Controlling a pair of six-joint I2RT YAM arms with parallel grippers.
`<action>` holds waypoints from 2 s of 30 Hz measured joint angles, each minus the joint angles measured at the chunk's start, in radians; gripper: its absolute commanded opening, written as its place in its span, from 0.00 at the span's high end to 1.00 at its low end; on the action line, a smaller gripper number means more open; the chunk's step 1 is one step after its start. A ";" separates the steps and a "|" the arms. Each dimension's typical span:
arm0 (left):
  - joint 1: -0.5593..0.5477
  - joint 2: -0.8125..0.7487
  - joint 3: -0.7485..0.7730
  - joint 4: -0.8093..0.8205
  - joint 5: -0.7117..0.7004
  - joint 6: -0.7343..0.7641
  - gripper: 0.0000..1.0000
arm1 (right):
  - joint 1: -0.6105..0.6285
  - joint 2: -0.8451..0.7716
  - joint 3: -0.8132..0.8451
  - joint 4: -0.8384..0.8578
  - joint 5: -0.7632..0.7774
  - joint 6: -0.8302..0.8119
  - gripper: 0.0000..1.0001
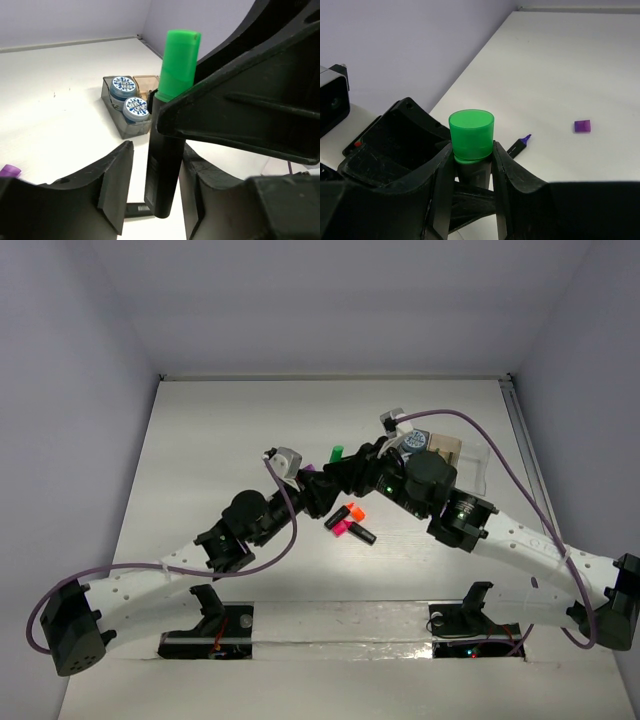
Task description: Sort the stationery into containers
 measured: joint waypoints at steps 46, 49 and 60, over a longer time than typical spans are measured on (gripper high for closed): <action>0.149 0.058 -0.180 0.467 0.442 -0.310 1.00 | -0.036 -0.304 -0.015 -0.092 -0.106 -0.197 0.00; 0.161 0.089 -0.200 0.579 0.522 -0.404 1.00 | -0.054 -0.269 -0.014 -0.082 -0.163 -0.222 0.00; 0.194 0.186 -0.244 0.698 0.673 -0.618 1.00 | -0.252 -0.144 -0.029 0.081 -0.498 -0.140 0.00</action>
